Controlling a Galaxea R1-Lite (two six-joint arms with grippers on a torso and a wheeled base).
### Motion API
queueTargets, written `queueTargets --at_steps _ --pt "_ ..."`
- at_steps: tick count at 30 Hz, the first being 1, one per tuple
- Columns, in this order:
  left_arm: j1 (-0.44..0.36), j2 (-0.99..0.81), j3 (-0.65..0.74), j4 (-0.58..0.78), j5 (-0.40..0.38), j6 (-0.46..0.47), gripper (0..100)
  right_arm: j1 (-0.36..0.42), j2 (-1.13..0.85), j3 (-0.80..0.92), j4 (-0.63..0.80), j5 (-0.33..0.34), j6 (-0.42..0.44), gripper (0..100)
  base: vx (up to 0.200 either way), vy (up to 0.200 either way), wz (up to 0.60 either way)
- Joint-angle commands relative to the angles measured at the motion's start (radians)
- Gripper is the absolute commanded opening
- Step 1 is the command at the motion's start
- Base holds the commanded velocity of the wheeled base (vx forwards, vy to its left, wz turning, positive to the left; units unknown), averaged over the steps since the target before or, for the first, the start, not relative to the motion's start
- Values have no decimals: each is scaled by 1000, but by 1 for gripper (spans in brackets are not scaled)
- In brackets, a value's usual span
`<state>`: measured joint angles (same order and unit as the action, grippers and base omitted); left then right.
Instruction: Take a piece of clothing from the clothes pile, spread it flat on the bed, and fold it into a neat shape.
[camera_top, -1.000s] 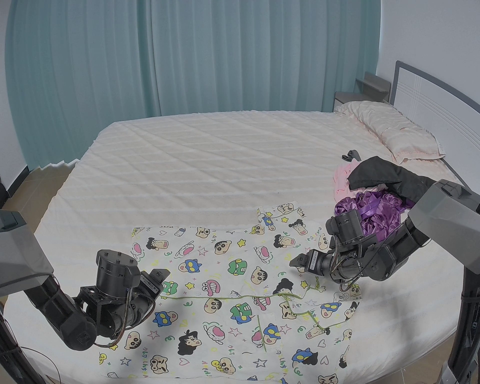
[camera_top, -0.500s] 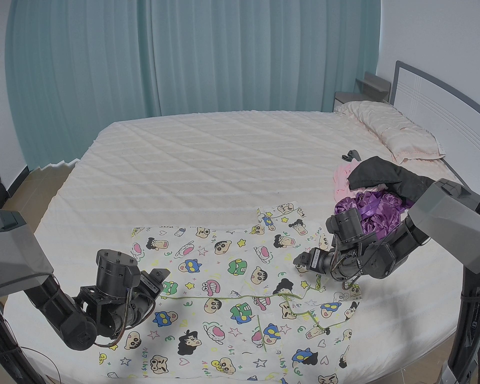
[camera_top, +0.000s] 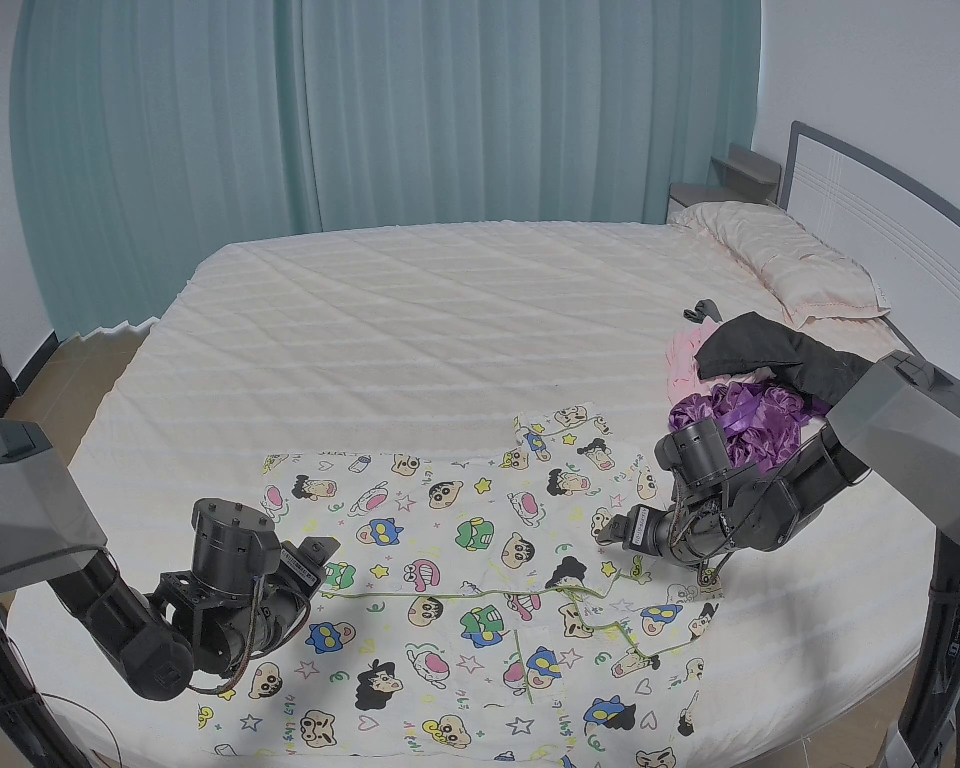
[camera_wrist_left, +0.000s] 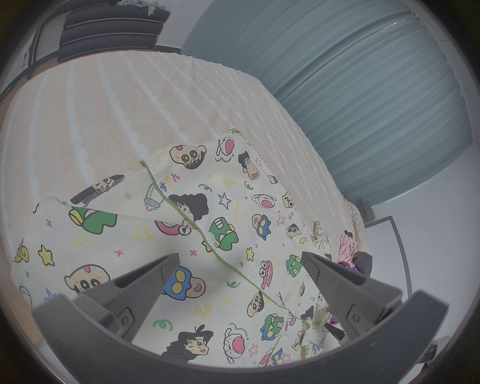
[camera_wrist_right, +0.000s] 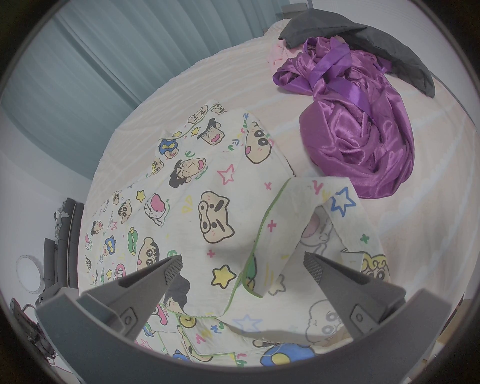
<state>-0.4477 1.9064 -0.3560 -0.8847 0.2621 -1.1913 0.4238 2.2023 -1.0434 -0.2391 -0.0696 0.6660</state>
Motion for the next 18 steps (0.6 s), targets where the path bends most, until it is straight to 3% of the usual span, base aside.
queueTargets --at_steps 1,18 --pt "0 0 -1 0 0 -1 100 -5 2 -3 0 -1 0 0 0 0 0" --pt "1 2 -3 0 0 -1 100 -11 -7 -7 64 1 -3 0 0 0 0"
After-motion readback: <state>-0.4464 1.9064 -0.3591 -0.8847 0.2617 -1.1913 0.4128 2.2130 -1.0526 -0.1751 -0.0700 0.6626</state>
